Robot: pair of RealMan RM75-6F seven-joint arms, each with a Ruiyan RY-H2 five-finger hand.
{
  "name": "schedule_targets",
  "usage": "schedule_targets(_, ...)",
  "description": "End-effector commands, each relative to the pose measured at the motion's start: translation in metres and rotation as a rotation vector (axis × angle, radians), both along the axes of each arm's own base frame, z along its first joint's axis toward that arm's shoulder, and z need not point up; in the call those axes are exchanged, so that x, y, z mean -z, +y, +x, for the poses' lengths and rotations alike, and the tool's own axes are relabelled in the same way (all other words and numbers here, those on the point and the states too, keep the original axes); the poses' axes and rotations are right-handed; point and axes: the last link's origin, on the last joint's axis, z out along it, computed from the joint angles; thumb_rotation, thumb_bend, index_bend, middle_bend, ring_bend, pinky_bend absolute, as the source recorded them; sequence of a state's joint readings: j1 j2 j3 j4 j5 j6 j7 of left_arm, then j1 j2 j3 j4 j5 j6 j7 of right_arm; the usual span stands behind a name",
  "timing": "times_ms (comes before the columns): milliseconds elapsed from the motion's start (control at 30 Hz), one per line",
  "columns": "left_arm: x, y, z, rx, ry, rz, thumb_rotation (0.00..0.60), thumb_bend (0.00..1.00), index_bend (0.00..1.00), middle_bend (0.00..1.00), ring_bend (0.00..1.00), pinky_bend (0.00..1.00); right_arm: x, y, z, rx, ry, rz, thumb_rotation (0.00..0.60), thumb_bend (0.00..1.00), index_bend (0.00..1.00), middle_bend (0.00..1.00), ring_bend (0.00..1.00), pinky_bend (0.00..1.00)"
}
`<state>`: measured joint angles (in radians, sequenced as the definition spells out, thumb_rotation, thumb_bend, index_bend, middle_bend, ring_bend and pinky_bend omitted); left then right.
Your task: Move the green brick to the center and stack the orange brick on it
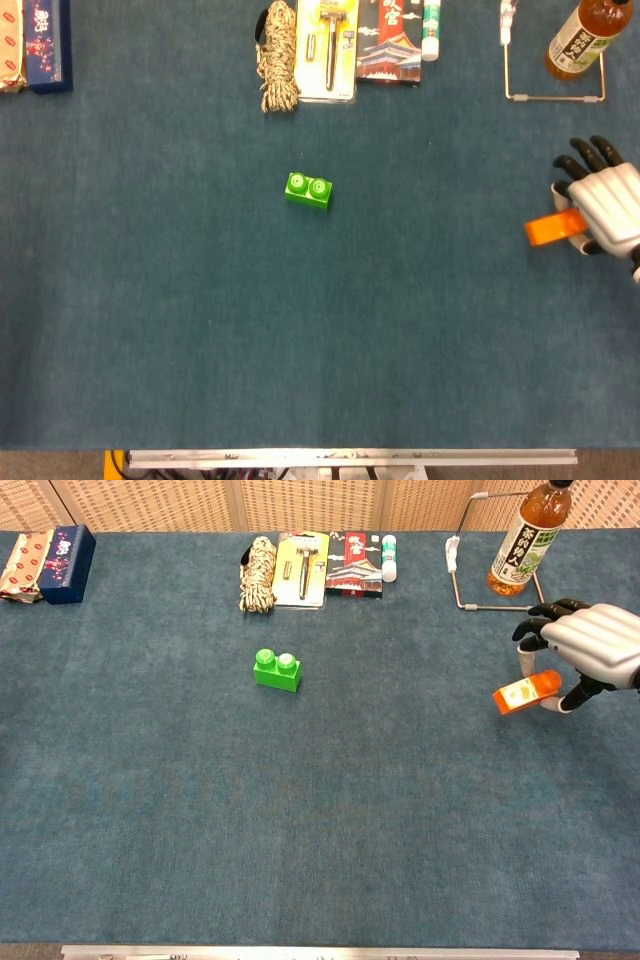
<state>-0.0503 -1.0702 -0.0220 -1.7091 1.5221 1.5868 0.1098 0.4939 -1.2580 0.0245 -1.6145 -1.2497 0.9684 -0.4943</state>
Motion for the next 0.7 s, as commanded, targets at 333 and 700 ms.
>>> schedule_targets(333,-0.021,-0.008,-0.005,-0.024,0.029,0.047,0.600,0.29,0.17,0.17,0.10,0.11,-0.007,-0.017,0.064,-0.138,0.009,0.014,0.600,0.23,0.60,0.23,0.04,0.07)
schedule_targets(700,-0.045,-0.016,-0.014,-0.039,0.028,0.006,0.600,0.29,0.17,0.17,0.10,0.13,0.027,-0.041,0.104,-0.183,-0.003,0.077,0.600,0.23,0.60,0.23,0.04,0.07)
